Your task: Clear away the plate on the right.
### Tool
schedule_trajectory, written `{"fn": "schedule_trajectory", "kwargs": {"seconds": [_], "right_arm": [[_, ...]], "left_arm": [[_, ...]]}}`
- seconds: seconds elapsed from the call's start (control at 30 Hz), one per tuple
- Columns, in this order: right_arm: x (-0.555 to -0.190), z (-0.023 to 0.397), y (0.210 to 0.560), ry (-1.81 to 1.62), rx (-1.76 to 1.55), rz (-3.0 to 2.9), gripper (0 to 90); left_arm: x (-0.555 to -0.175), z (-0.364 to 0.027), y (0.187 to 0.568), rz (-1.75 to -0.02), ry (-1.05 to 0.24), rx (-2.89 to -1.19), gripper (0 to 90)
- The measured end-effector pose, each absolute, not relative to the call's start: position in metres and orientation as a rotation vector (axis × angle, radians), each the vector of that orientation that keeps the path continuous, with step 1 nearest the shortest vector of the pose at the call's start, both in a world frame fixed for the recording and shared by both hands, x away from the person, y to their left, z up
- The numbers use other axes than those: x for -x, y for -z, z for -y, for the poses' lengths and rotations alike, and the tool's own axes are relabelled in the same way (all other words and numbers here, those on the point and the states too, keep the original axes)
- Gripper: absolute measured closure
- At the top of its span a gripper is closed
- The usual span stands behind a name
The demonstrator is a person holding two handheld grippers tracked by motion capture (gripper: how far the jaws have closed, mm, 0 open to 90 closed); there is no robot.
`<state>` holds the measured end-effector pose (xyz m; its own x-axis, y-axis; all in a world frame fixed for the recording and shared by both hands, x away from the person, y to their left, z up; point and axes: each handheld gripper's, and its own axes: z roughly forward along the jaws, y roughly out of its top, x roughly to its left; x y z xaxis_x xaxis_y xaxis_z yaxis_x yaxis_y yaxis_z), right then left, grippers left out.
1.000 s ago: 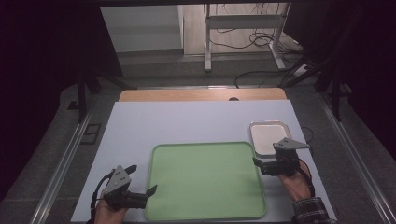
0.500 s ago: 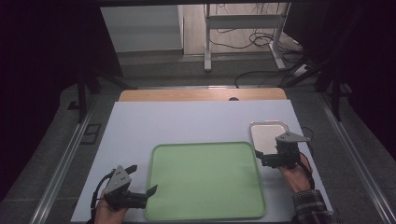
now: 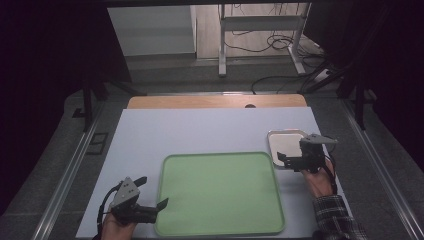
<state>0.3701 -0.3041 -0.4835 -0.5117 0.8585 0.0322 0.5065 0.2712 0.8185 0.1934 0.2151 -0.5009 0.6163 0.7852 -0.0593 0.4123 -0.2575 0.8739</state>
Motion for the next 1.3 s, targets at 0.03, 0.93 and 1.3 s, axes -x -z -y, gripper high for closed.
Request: {"fn": "schedule_trajectory", "kwargs": {"seconds": [0.03,0.93,1.3], "right_arm": [[-0.372,0.306,0.483,-1.135,-1.243,-2.124,0.0],[-0.409,0.335,0.489,-0.954,-1.449,-2.014,7.2],[-0.419,0.357,0.489,-0.885,-1.598,-1.97,36.7]], "left_arm": [[-0.193,-0.215,0.501,-0.957,-0.487,-1.883,0.5],[-0.194,-0.214,0.501,-0.95,-0.479,-1.896,0.4],[-0.194,-0.213,0.501,-0.952,-0.477,-1.898,0.5]]}}
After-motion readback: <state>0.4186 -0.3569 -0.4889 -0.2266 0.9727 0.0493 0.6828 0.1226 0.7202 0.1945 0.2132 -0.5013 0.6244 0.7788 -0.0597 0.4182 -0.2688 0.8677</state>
